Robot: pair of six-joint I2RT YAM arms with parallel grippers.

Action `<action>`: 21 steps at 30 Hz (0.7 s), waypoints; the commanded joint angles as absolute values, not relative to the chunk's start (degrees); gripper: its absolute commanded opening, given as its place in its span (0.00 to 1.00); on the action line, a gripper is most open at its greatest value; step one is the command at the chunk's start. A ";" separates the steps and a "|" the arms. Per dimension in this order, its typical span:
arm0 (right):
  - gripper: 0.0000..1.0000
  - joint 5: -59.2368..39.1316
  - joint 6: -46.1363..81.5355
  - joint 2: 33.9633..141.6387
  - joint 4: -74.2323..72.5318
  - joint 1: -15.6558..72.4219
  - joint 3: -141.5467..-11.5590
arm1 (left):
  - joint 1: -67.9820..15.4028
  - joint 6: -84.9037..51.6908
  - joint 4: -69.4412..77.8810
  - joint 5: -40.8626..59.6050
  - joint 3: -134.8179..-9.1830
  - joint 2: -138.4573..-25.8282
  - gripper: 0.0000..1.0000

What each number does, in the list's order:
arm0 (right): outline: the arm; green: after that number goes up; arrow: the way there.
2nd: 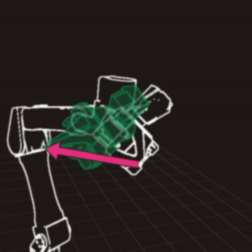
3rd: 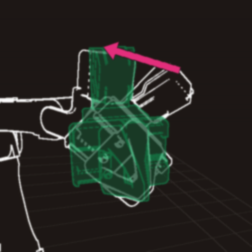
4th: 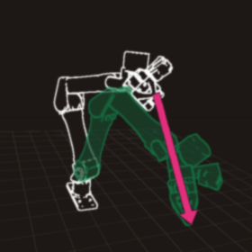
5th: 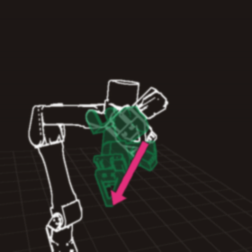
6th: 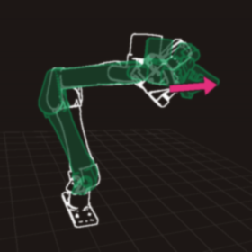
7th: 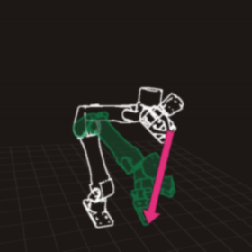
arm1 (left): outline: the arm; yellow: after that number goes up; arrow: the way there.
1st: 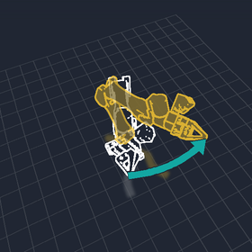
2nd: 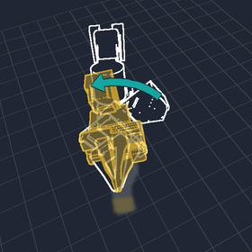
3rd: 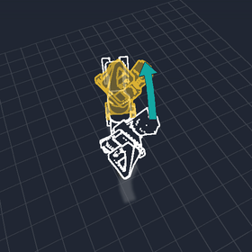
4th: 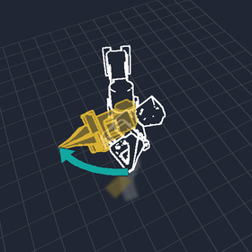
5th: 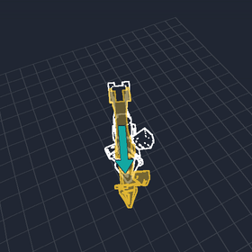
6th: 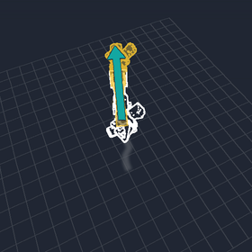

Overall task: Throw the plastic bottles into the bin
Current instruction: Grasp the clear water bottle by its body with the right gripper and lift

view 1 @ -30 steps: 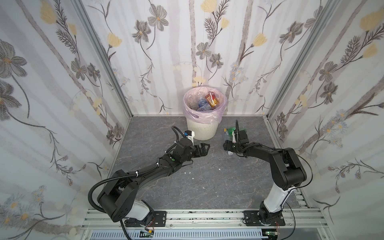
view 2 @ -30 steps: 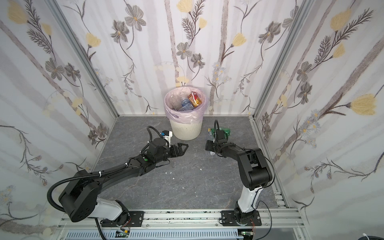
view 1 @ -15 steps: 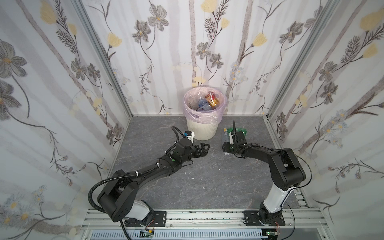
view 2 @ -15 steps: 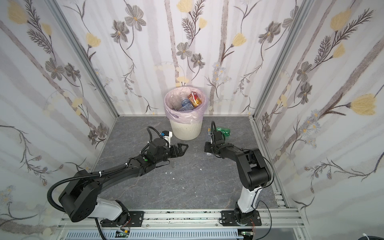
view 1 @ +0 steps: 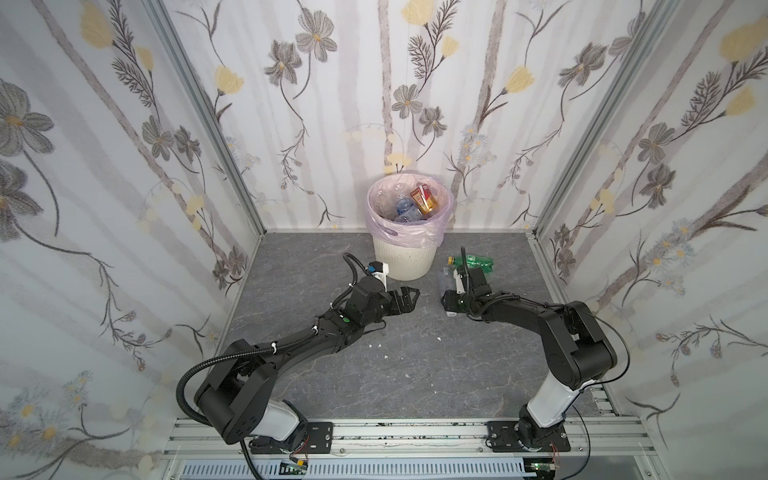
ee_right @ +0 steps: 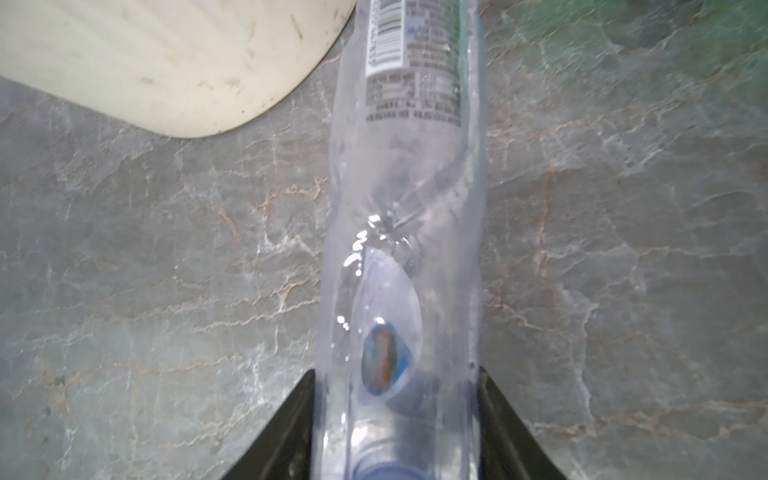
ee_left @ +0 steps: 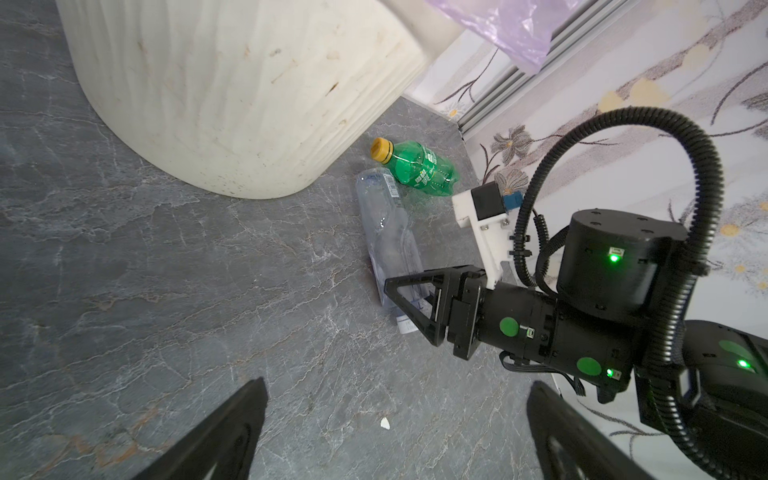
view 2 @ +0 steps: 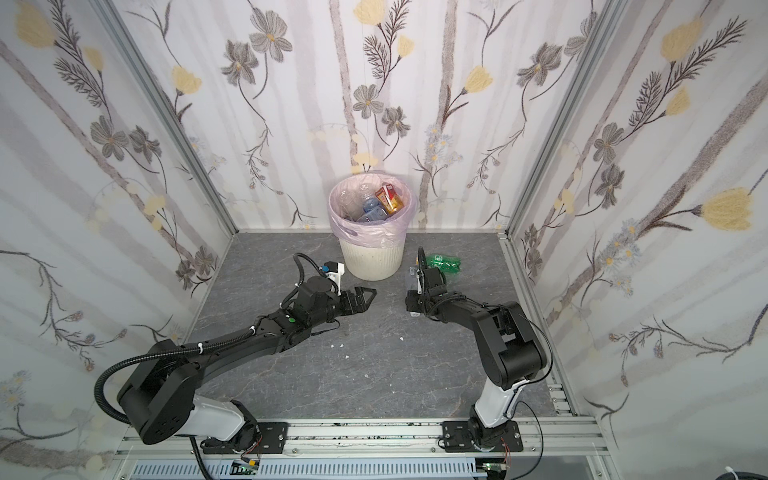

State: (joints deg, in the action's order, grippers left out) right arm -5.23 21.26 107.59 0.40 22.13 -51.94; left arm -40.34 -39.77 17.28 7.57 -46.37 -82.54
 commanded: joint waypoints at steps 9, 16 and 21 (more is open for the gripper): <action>0.49 -9.62 15.12 96.68 1.97 27.32 -48.21 | -37.73 -44.99 19.07 9.47 -46.46 -83.93 1.00; 0.48 -13.52 12.86 89.45 2.42 30.98 -47.62 | -37.71 -45.10 19.07 9.73 -49.15 -85.58 1.00; 0.48 -13.80 10.98 86.38 3.46 33.88 -48.45 | -37.62 -44.15 18.99 8.91 -50.34 -86.02 1.00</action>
